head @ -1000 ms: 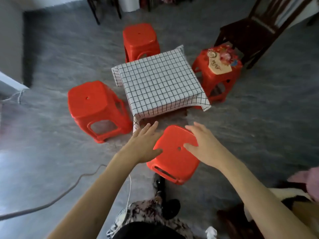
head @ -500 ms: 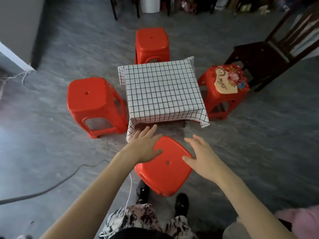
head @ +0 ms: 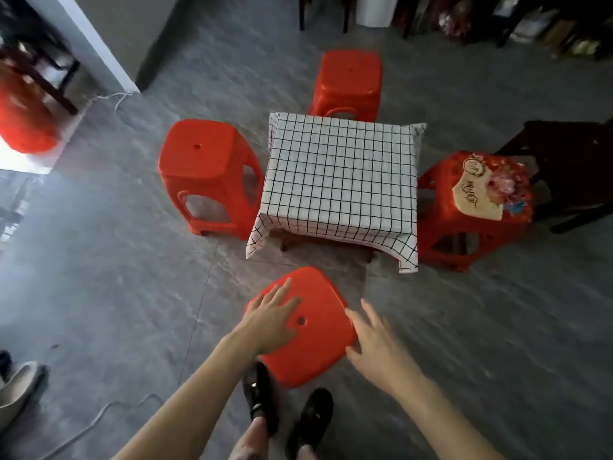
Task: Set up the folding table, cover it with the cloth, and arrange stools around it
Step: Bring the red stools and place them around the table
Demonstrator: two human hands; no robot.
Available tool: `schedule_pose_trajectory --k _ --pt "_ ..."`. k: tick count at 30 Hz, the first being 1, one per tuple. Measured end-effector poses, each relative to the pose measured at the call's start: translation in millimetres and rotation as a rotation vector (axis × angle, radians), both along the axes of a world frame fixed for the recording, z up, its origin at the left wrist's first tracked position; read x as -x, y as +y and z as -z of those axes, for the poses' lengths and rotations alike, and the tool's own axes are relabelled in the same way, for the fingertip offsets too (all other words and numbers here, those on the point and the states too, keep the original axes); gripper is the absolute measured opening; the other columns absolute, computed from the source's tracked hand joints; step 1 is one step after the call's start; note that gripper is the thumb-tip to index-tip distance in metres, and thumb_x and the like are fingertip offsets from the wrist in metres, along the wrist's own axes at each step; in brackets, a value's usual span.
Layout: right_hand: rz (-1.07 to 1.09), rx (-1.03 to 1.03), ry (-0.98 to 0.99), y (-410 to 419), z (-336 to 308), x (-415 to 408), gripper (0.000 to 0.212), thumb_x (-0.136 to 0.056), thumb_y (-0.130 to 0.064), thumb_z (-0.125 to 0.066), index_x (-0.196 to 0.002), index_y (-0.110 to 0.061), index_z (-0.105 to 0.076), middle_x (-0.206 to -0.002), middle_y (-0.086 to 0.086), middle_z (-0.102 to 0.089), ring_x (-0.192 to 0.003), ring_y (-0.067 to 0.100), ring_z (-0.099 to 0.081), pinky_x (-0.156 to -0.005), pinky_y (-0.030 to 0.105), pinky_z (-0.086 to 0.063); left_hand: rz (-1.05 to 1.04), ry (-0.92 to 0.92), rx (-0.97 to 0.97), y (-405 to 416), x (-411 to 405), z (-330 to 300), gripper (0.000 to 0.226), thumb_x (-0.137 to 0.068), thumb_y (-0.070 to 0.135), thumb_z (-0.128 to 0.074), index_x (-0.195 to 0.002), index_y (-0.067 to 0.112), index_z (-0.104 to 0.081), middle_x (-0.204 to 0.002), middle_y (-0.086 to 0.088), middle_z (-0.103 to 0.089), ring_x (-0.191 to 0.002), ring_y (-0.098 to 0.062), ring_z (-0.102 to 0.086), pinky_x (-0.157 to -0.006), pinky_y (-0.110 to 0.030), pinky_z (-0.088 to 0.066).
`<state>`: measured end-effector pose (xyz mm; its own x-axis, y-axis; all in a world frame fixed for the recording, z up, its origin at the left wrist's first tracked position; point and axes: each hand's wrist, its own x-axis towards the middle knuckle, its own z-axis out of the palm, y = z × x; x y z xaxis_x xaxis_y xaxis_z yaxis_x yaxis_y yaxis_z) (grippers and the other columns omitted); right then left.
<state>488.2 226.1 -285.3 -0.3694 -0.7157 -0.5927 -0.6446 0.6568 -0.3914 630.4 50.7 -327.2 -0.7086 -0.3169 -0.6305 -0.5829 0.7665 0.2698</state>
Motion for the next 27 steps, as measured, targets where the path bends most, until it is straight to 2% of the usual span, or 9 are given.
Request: schedule_pose_trajectory --k 2,5,8,12,16,20,23,25,27 --pt "-0.036 -0.008 0.009 4 25 1 0.070 -0.093 -0.032 -0.055 -0.153 -0.026 -0.019 -0.162 0.006 -0.001 -0.146 0.025 -0.017 -0.115 0.034 -0.024 -0.017 -0.002 0.012 2 2 25 0.076 -0.090 0.040 -0.056 -0.154 0.033 -0.014 -0.163 -0.001 0.015 -0.151 -0.024 0.002 -0.121 -0.047 -0.011" --pt "-0.086 -0.031 0.000 9 65 -2 0.073 -0.092 -0.030 -0.054 -0.154 -0.026 -0.016 -0.162 0.007 0.002 -0.147 0.026 -0.013 -0.115 0.032 -0.023 -0.012 -0.100 0.001 5 -8 61 0.086 -0.087 0.035 -0.062 -0.155 0.030 -0.010 -0.162 -0.001 0.019 -0.150 -0.025 0.005 -0.121 -0.048 -0.011" --pt "-0.087 -0.050 -0.020 13 110 -10 0.077 -0.092 -0.029 -0.055 -0.155 -0.026 -0.011 -0.162 0.008 0.007 -0.148 0.026 -0.008 -0.116 0.032 -0.023 0.051 -0.190 0.022 4 -26 99 0.092 -0.087 0.034 -0.065 -0.156 0.028 -0.004 -0.161 -0.003 0.023 -0.150 -0.028 0.007 -0.121 -0.048 -0.011" --pt "-0.152 -0.094 0.032 18 165 -20 0.080 -0.093 -0.022 -0.054 -0.155 -0.025 -0.004 -0.160 0.011 0.015 -0.149 0.029 -0.004 -0.116 0.033 -0.024 0.174 -0.243 0.112 -5 -52 154 0.102 -0.085 0.021 -0.068 -0.155 0.031 0.005 -0.158 -0.005 0.029 -0.149 -0.031 0.014 -0.121 -0.049 -0.008" --pt "-0.154 -0.123 0.103 21 210 -26 0.088 -0.089 -0.019 -0.059 -0.155 -0.023 -0.002 -0.159 0.016 0.015 -0.148 0.033 -0.005 -0.118 0.038 -0.023 0.252 -0.210 0.196 -24 -67 206 0.112 -0.080 0.024 -0.073 -0.154 0.033 0.011 -0.157 -0.003 0.031 -0.147 -0.035 0.019 -0.121 -0.050 -0.003" --pt "-0.041 -0.140 0.160 13 245 -40 0.092 -0.089 -0.036 -0.062 -0.155 -0.022 0.000 -0.159 0.020 0.013 -0.148 0.035 -0.007 -0.117 0.039 -0.023 0.361 -0.128 0.221 -42 -65 239 0.115 -0.075 0.032 -0.079 -0.153 0.036 0.005 -0.158 0.000 0.030 -0.146 -0.038 0.019 -0.121 -0.052 0.002" --pt "0.090 -0.160 0.250 1 260 -56 0.090 -0.085 -0.050 -0.064 -0.154 -0.019 -0.015 -0.158 0.022 -0.004 -0.143 0.036 -0.025 -0.111 0.043 -0.034 0.412 -0.040 0.298 -55 -62 257 0.118 -0.066 0.041 -0.084 -0.147 0.042 0.001 -0.154 -0.004 0.033 -0.144 -0.046 0.017 -0.115 -0.064 -0.002" --pt "0.228 -0.166 0.290 -6 265 -69 0.077 -0.085 -0.055 -0.060 -0.147 -0.020 -0.031 -0.150 0.022 -0.023 -0.131 0.036 -0.041 -0.103 0.044 -0.043 0.430 -0.067 0.306 -65 -57 262 0.125 -0.059 0.055 -0.084 -0.145 0.044 0.006 -0.152 -0.006 0.037 -0.142 -0.050 0.017 -0.110 -0.070 -0.001" --pt "0.375 -0.181 0.263 -13 270 -81 0.071 -0.087 -0.059 -0.054 -0.142 -0.021 -0.033 -0.141 0.022 -0.027 -0.117 0.036 -0.050 -0.094 0.042 -0.049 0.419 -0.087 0.298 -75 -54 266 0.132 -0.051 0.064 -0.083 -0.144 0.046 0.010 -0.153 -0.007 0.037 -0.143 -0.051 0.008 -0.108 -0.073 -0.010"
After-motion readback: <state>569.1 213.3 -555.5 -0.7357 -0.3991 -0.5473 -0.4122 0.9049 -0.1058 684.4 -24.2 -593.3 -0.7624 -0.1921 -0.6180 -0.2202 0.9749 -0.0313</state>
